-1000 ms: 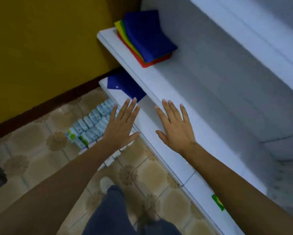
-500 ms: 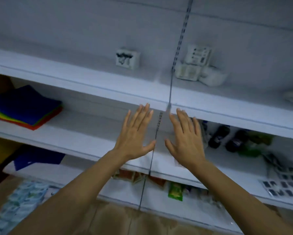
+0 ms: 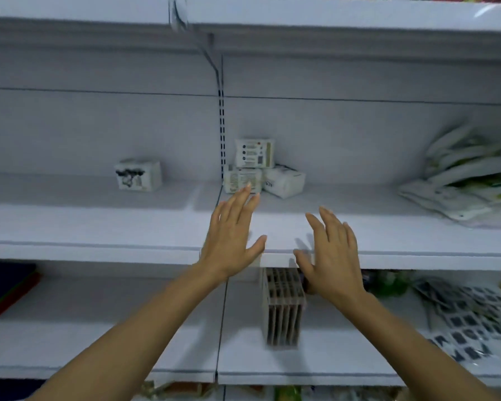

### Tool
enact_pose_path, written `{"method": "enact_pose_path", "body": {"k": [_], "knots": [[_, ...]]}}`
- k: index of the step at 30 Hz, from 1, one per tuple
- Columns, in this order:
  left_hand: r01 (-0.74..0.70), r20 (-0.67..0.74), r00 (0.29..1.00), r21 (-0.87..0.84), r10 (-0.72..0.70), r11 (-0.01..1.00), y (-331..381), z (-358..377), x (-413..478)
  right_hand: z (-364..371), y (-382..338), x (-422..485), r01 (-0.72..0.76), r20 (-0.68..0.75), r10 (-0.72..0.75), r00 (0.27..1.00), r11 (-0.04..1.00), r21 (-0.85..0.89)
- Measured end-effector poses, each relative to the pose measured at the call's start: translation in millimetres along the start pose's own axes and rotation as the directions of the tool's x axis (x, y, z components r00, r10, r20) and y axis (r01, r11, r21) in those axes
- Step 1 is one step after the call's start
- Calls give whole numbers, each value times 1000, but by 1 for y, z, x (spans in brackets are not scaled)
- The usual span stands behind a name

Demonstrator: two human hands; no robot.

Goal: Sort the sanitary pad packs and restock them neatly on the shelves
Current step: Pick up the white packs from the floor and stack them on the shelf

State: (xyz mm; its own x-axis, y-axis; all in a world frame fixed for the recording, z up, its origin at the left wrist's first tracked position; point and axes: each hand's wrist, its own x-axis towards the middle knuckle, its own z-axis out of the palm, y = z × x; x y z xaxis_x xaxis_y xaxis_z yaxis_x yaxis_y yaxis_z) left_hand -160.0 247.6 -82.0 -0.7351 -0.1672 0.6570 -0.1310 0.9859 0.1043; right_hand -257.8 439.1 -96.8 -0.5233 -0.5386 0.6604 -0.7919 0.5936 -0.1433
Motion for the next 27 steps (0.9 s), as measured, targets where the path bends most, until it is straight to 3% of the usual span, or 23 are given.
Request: {"method": "enact_pose_path", "body": {"k": [7, 14, 17, 21, 27], "knots": [[8, -24, 1000, 86, -6, 996, -34, 48, 111, 28, 29, 67, 77, -37, -79, 996, 995, -56], [-4, 100, 995, 259, -22, 966, -75, 81, 218, 62, 51, 97, 48, 50, -46, 998, 998, -46], [63, 212, 969, 283, -127, 957, -86, 98, 225, 72, 59, 112, 45, 85, -41, 996, 998, -45], [53, 110, 990, 309, -91, 950, -88, 109, 220, 83, 63, 151, 33, 64, -35, 997, 999, 41], [161, 122, 961, 481, -248, 862, -75, 104, 229, 104, 49, 236, 34, 105, -53, 993, 984, 174]]}}
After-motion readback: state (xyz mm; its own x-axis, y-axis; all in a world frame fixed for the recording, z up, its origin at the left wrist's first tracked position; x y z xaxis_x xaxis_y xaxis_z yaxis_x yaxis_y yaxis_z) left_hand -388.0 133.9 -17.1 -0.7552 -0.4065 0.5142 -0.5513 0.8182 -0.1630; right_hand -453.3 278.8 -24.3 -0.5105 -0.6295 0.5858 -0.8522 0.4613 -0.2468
